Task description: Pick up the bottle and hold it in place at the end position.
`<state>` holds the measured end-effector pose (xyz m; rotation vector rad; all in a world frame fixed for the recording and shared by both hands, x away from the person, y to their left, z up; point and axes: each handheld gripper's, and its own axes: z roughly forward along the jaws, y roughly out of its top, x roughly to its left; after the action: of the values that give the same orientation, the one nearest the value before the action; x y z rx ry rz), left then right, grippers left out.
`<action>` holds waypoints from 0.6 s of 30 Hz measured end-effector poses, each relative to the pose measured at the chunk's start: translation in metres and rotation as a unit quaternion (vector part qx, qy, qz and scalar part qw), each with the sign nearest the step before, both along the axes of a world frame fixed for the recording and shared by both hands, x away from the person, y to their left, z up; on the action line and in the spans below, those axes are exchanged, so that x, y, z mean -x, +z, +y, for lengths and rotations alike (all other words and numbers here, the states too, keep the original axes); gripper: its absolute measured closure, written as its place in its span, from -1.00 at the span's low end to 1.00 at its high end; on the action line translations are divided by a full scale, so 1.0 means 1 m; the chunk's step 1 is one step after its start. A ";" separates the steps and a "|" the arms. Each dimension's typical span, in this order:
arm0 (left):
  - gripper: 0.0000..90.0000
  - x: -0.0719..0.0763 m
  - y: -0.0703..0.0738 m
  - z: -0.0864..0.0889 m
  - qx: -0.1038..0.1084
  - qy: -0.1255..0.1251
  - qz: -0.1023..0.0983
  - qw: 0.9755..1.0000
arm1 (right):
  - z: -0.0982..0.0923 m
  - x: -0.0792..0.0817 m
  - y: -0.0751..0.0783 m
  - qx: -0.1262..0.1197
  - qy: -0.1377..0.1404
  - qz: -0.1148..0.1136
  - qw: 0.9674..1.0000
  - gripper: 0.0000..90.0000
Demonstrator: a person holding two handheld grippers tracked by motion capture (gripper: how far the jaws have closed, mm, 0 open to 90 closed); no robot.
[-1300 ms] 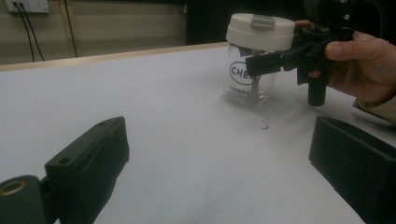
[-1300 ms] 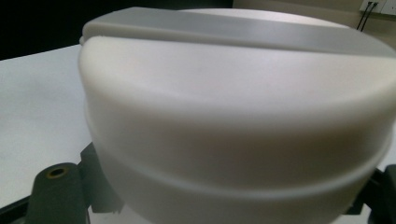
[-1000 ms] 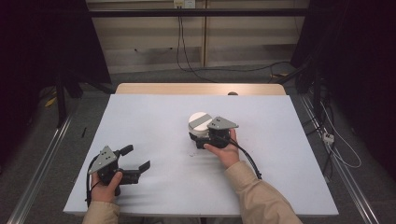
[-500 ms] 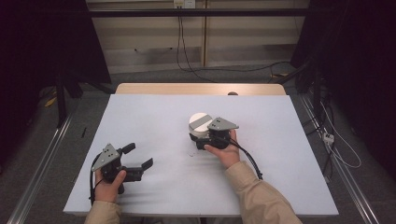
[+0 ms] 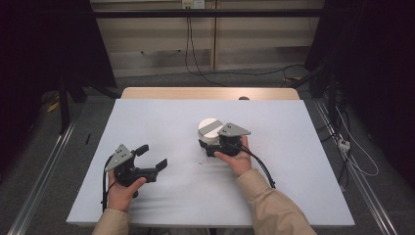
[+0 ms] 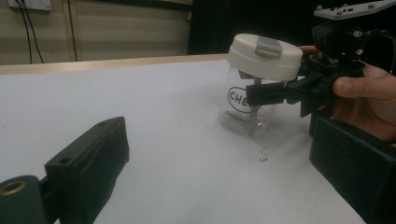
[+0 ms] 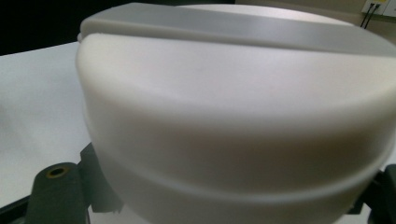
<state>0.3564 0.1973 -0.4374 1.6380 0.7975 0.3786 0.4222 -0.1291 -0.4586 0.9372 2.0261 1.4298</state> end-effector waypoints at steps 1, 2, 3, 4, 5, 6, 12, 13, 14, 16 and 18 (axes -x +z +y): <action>-0.90 -0.001 0.000 -0.002 -0.002 -0.001 0.001 1.000 | 0.000 0.000 0.000 0.000 0.000 0.000 1.000 -0.59; -0.90 -0.001 0.001 -0.004 -0.002 -0.003 0.003 1.000 | 0.000 0.000 0.000 0.000 0.000 0.000 1.000 -0.59; -0.89 -0.002 0.001 -0.006 -0.004 -0.005 0.003 1.000 | 0.000 0.000 0.000 0.000 0.000 0.000 1.000 -0.59; -0.89 -0.002 0.001 -0.007 -0.004 -0.007 0.005 1.000 | 0.000 0.000 0.000 0.000 0.000 0.000 1.000 -0.59; -0.89 -0.003 0.002 -0.009 -0.002 -0.007 0.007 1.000 | 0.000 0.000 0.000 0.000 0.000 0.000 1.000 -0.59; -0.89 -0.003 0.002 -0.011 -0.002 -0.008 0.009 1.000 | 0.000 0.000 0.000 0.000 0.000 0.000 1.000 -0.59; -0.86 -0.006 0.006 -0.018 0.002 -0.013 0.007 1.000 | 0.000 0.000 0.000 0.000 0.001 -0.001 1.000 -0.59; -0.84 -0.006 0.006 -0.019 0.001 -0.015 0.006 1.000 | 0.000 0.000 0.000 0.000 0.001 -0.001 1.000 -0.59; -0.82 -0.007 0.007 -0.021 0.000 -0.016 0.005 1.000 | 0.000 0.000 0.000 0.000 0.001 -0.001 1.000 -0.59; -0.77 -0.009 0.007 -0.023 -0.001 -0.018 0.007 1.000 | 0.000 0.000 0.000 0.001 0.002 -0.001 1.000 -0.59; -0.72 -0.010 0.008 -0.026 -0.002 -0.019 0.011 1.000 | 0.000 0.000 0.000 0.002 0.002 -0.002 1.000 -0.59</action>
<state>0.3669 0.1713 -0.4297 1.6607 0.7814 0.3360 0.4221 -0.1292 -0.4589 0.9294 2.0276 1.4283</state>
